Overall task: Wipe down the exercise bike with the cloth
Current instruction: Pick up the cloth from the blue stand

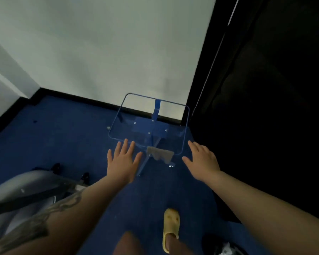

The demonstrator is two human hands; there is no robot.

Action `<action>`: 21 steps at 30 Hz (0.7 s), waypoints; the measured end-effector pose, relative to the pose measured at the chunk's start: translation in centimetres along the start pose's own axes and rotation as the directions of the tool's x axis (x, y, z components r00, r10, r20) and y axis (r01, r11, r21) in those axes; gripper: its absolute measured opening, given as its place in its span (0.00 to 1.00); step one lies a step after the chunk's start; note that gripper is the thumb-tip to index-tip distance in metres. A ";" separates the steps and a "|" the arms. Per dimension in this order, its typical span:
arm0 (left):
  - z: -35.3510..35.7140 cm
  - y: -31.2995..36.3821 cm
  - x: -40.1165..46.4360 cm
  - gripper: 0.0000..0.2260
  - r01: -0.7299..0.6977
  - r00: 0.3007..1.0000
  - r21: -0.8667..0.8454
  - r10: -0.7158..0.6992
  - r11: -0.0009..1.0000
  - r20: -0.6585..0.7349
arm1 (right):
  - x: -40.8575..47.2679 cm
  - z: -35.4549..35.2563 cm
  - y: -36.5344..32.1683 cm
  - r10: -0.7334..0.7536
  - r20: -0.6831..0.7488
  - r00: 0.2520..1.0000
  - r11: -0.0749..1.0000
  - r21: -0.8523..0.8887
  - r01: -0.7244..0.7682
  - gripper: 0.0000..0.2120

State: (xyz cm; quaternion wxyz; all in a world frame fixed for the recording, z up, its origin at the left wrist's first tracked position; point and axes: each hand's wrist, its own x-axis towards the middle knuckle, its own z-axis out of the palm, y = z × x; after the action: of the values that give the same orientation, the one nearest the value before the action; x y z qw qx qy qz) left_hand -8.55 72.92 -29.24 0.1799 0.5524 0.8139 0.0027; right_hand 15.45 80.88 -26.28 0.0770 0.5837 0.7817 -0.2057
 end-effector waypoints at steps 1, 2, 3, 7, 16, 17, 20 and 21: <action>0.7 0.0 0.8 0.28 0.007 1.000 -0.007 -0.007 1.000 0.017 | 1.1 0.7 -0.1 0.003 0.024 1.000 1.000 0.010 -0.003 0.31; 1.3 -0.1 1.7 0.28 0.012 0.999 -0.010 -0.012 1.000 0.034 | 2.2 1.4 -0.2 0.002 0.044 0.999 1.000 0.024 -0.003 0.31; 1.9 -0.3 2.8 0.28 0.018 0.999 -0.008 -0.017 1.000 0.052 | 3.3 2.2 -0.4 -0.003 0.058 0.998 0.999 0.037 0.001 0.30; 4.0 -1.2 7.2 0.27 0.039 0.991 0.003 -0.040 0.999 0.128 | 7.3 5.4 -2.0 -0.024 0.081 0.996 0.997 0.076 0.017 0.27; 9.3 -3.5 11.5 0.26 0.035 0.975 -0.038 -0.025 0.999 0.220 | 12.8 11.7 -4.2 0.036 0.089 0.995 0.989 0.140 -0.048 0.21; 9.7 -3.9 11.5 0.25 0.035 0.976 -0.049 -0.024 0.998 0.217 | 13.0 12.3 -4.1 0.046 0.079 0.996 0.989 0.135 -0.057 0.20; 10.6 -4.5 11.2 0.25 0.020 0.983 -0.084 -0.004 0.996 0.183 | 13.6 13.5 -4.0 0.073 0.013 0.997 0.991 0.115 -0.074 0.16; 10.8 -4.6 11.1 0.26 0.013 0.985 -0.090 0.003 0.996 0.173 | 13.8 13.7 -4.0 0.081 -0.020 0.996 0.990 0.113 -0.079 0.15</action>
State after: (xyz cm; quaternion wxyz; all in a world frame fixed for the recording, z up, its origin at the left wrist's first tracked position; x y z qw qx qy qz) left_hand -13.05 79.01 -43.51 0.2747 0.5398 0.7957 -0.0086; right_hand 5.82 86.43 -42.71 0.0425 0.6205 0.7457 -0.2388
